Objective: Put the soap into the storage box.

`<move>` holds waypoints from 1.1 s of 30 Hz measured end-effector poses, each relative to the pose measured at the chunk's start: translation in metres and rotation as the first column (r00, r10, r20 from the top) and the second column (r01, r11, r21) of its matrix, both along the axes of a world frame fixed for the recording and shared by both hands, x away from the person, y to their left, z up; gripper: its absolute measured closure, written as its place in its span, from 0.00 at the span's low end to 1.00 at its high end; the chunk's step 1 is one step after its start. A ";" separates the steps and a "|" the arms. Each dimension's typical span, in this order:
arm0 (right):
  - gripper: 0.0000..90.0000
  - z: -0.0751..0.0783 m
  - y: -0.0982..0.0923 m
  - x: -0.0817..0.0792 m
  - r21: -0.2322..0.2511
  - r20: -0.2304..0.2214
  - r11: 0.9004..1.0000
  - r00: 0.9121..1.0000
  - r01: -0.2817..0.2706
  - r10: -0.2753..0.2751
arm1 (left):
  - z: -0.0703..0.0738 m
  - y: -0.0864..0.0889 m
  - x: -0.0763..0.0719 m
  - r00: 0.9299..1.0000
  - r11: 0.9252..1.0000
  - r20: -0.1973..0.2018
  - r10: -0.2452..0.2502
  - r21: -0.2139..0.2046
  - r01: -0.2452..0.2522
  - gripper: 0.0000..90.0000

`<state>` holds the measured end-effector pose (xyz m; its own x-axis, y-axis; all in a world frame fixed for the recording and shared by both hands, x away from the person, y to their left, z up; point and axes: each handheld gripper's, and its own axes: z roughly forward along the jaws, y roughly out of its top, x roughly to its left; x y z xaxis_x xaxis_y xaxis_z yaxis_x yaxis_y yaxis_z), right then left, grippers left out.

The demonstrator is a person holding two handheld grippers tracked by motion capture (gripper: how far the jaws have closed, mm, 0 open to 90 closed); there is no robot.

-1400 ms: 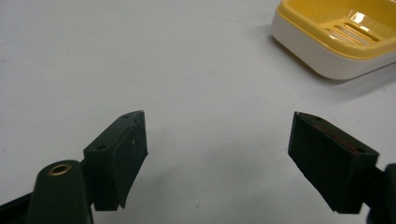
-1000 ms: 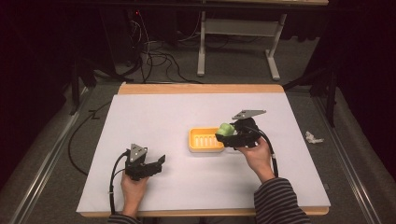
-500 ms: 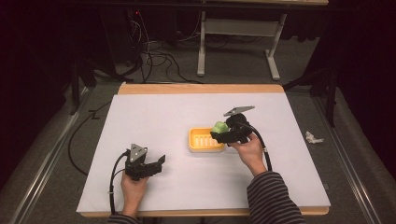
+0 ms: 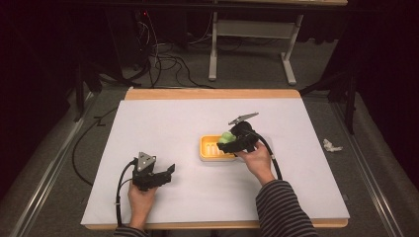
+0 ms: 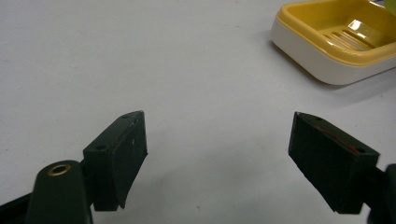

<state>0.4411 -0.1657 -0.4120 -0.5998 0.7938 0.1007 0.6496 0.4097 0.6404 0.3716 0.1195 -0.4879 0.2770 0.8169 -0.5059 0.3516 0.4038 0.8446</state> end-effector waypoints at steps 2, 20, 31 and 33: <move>0.28 -0.002 0.003 0.001 -0.006 -0.013 1.000 1.000 0.002 -0.002 | 0.000 0.000 0.000 1.000 1.000 0.000 0.000 0.001 0.000 0.22; 0.28 -0.019 0.017 0.010 -0.048 -0.089 0.998 0.996 -0.029 0.024 | 0.000 0.000 0.001 1.000 1.000 -0.007 0.002 -0.004 -0.002 0.23; 0.28 -0.022 0.020 0.013 -0.073 -0.074 0.997 0.997 -0.009 0.003 | 0.000 0.000 0.001 1.000 1.000 -0.006 0.003 0.001 -0.003 0.23; 0.28 -0.022 0.022 0.013 -0.085 -0.059 0.996 0.998 -0.006 0.001 | 0.000 0.000 0.001 1.000 1.000 -0.006 0.004 0.002 -0.004 0.23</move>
<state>0.4540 -0.1437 -0.4342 -0.5973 0.7991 0.0686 0.6841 0.4629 0.5637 0.3723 0.1193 -0.4881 0.2709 0.8190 -0.5058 0.3549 0.4035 0.8434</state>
